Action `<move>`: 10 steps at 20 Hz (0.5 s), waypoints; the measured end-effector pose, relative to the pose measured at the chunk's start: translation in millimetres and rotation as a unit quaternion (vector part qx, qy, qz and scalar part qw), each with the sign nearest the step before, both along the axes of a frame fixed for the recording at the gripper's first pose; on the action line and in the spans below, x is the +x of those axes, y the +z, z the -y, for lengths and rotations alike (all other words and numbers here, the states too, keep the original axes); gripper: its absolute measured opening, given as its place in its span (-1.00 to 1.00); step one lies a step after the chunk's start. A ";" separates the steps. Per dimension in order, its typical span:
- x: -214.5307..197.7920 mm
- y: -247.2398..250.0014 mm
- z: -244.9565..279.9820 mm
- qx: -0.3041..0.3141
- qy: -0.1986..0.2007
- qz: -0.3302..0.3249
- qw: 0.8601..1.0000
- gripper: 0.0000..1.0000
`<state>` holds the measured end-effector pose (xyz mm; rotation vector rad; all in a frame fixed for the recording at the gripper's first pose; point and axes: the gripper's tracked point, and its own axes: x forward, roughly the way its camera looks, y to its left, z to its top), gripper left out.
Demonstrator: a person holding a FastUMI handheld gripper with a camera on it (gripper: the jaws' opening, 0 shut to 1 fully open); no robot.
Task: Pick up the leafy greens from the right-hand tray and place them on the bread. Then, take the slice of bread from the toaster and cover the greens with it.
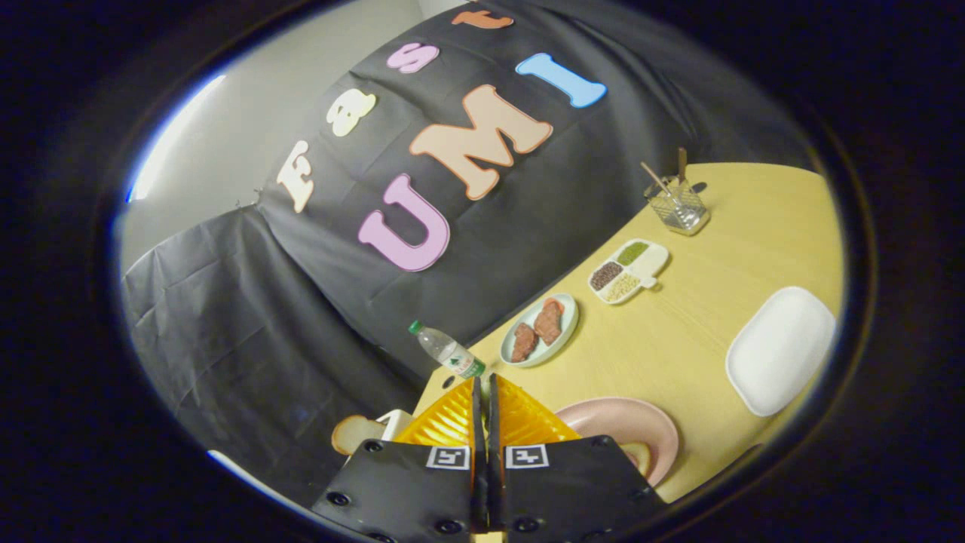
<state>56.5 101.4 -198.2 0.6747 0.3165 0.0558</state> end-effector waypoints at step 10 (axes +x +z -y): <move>-25.0 -69.1 42.4 -0.069 -0.087 -0.082 0.990 -0.93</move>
